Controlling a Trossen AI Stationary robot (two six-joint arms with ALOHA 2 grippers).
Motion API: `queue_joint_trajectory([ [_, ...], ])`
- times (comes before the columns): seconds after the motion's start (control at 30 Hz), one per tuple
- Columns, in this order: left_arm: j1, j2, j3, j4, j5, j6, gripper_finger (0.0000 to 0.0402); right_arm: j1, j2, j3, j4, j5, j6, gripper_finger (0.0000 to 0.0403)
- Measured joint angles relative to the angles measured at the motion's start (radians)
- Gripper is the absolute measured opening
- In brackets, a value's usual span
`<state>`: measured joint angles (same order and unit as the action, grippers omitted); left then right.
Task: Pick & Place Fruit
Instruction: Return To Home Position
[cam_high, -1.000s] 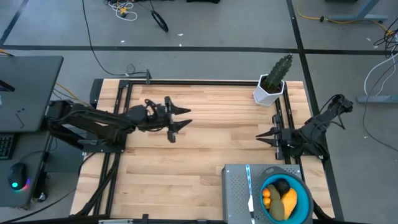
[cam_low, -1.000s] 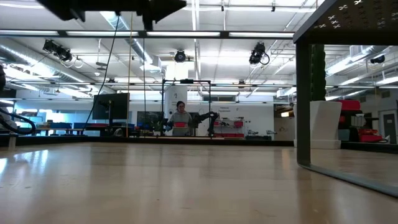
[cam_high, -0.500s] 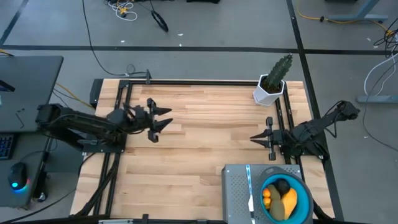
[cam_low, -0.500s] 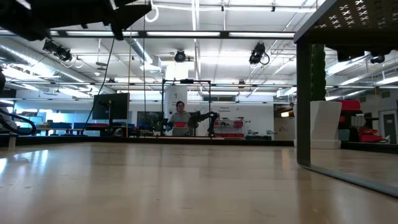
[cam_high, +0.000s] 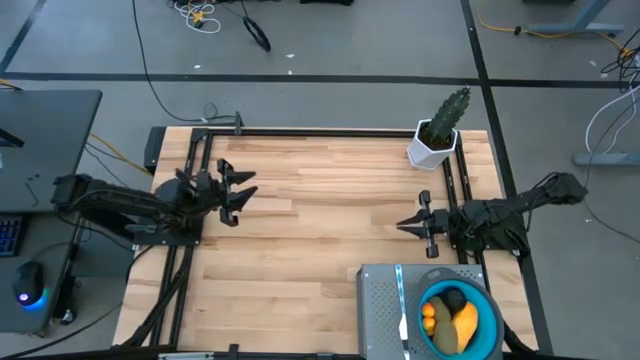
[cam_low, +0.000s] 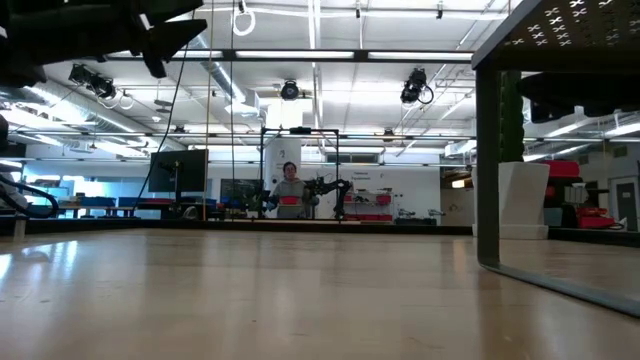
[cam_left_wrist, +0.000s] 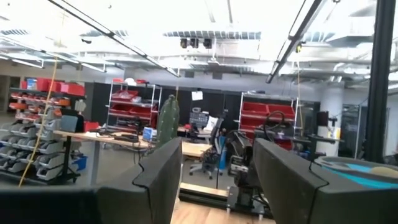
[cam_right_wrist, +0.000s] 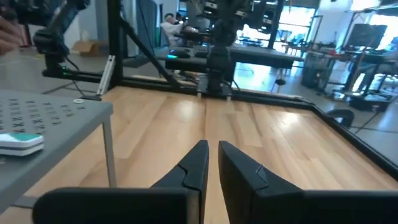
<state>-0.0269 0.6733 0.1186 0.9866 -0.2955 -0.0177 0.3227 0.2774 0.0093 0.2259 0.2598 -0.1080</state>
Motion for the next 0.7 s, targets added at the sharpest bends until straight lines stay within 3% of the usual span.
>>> queue_joint_trajectory([
  [0.23,0.000,-0.062,-0.060,-0.002,-0.004,-0.001,0.0208,-0.052,0.002,0.000,0.003,-0.086,0.013,0.0048],
  [0.7,-0.025,-0.069,-0.110,-0.069,-0.004,-0.055,0.0208,-0.098,0.003,0.000,-0.005,-0.098,0.004,0.0048],
])
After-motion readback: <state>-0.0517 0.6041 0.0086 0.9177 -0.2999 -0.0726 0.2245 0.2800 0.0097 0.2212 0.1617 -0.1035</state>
